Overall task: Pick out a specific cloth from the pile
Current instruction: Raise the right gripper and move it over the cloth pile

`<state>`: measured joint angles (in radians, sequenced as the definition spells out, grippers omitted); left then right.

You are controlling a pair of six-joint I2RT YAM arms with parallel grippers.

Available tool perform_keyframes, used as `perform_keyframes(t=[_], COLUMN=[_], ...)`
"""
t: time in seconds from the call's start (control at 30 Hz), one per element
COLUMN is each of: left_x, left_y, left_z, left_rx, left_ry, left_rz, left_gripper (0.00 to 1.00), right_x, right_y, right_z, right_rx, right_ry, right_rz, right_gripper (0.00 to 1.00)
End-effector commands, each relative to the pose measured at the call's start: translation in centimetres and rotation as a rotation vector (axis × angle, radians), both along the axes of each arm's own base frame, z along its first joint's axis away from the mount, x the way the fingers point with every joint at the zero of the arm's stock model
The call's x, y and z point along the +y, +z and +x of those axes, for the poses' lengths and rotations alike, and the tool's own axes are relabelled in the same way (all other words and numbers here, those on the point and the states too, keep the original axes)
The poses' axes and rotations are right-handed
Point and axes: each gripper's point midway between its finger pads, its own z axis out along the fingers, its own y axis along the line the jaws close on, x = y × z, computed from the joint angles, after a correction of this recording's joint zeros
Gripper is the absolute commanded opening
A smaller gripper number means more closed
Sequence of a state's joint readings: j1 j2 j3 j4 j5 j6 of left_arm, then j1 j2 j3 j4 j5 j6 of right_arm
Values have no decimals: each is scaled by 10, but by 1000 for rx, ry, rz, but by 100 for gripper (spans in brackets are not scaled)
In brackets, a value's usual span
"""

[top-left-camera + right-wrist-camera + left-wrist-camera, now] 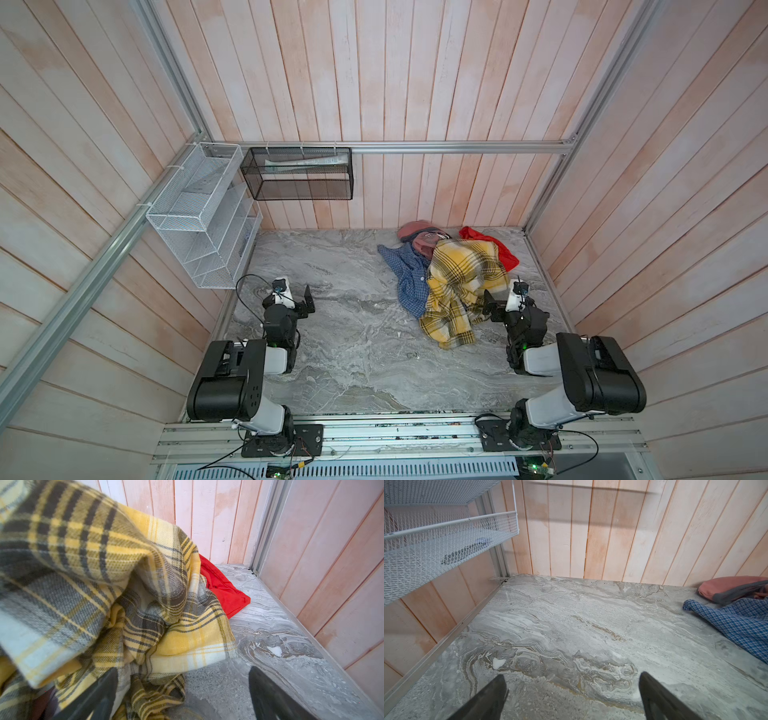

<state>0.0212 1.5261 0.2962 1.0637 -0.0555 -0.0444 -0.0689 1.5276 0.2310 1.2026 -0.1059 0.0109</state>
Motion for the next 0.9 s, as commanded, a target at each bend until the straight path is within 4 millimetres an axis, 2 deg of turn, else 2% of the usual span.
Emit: perform_keyframes(t=[0.0, 0.87], left_x=[-4, -4], left_y=[2, 2], left_z=[1, 1], left_rx=[-9, -8], left_ry=[-20, -21], left_rz=[11, 8], left_gripper=[100, 100], right_x=[-3, -4], right_y=[8, 8], right_z=[5, 4], right_rx=[-17, -16], right_ry=[-10, -12], right_rz=[8, 9], right_gripper=[98, 96])
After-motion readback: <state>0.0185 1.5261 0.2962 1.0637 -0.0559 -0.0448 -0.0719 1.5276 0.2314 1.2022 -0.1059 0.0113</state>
